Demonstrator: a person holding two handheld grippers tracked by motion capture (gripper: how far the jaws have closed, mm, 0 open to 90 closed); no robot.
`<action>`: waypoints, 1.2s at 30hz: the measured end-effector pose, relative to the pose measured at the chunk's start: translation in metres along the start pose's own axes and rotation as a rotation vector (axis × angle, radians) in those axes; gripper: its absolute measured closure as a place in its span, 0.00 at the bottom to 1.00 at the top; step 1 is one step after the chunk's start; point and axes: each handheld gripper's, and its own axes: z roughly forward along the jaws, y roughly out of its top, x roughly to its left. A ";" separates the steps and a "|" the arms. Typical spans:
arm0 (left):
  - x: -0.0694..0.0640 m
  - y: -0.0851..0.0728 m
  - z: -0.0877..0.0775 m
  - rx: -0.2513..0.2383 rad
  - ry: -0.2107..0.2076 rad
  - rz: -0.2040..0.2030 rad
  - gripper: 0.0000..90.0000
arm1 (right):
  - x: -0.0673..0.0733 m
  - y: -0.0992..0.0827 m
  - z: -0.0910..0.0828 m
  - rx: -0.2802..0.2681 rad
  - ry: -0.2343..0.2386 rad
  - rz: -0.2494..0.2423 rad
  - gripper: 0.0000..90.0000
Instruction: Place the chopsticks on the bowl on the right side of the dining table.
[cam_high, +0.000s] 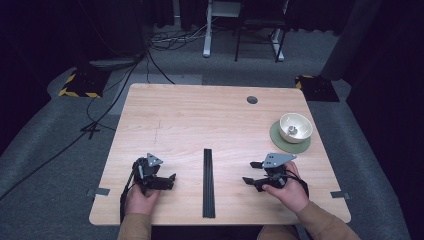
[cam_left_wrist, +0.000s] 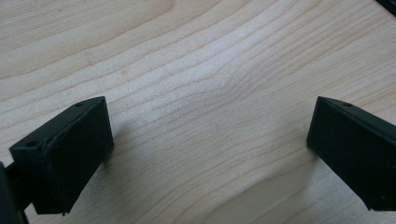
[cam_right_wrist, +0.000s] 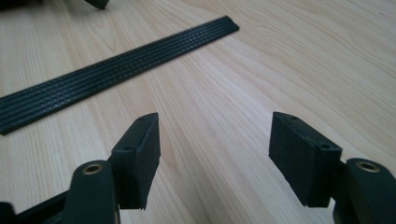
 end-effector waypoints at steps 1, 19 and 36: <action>0.000 0.000 0.000 0.000 -0.001 0.000 0.01 | 0.001 0.004 0.004 0.010 0.014 -0.018 0.41; 0.000 0.000 0.000 0.003 0.000 0.003 0.01 | 0.017 0.036 0.048 0.030 0.063 -0.036 0.38; 0.000 0.000 0.000 0.002 0.000 0.003 0.01 | 0.035 0.034 0.082 0.041 0.061 -0.034 0.34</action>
